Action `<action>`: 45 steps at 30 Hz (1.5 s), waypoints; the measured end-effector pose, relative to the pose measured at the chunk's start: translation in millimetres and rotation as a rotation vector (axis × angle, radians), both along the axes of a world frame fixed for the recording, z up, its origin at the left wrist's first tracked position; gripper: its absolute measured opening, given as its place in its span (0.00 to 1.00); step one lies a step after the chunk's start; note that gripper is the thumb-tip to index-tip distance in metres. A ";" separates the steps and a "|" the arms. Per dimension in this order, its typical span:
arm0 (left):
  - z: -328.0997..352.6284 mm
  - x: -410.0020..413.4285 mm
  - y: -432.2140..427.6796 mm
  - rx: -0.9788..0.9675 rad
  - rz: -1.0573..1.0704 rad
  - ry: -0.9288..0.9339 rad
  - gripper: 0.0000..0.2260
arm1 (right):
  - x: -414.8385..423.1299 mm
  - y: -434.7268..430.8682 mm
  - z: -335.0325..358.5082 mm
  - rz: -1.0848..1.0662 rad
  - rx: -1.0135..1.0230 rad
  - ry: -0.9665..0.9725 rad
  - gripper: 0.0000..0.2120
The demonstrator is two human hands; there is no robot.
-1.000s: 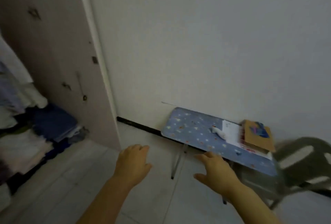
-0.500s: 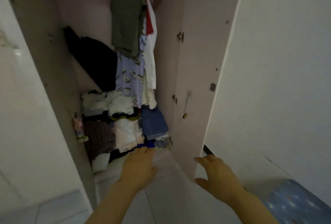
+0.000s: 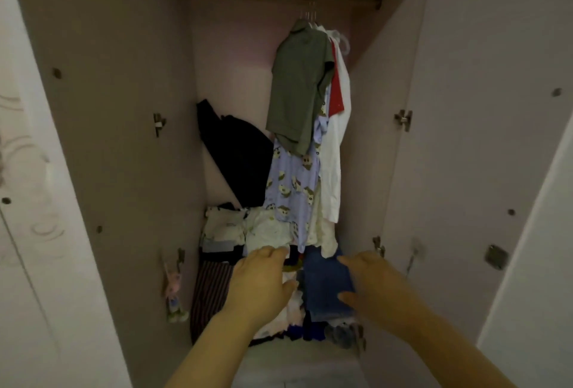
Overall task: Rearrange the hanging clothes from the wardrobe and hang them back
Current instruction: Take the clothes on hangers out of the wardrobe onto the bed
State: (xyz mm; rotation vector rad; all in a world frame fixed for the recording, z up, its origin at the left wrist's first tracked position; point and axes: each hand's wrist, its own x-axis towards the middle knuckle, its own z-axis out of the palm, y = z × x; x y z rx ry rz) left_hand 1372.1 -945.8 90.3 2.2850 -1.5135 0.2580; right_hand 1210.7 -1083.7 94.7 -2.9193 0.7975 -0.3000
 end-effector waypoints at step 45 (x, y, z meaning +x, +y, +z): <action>287.9 449.4 -507.5 -0.812 -0.052 -0.088 0.24 | 486.5 -489.0 391.4 -0.061 -0.850 -0.620 0.34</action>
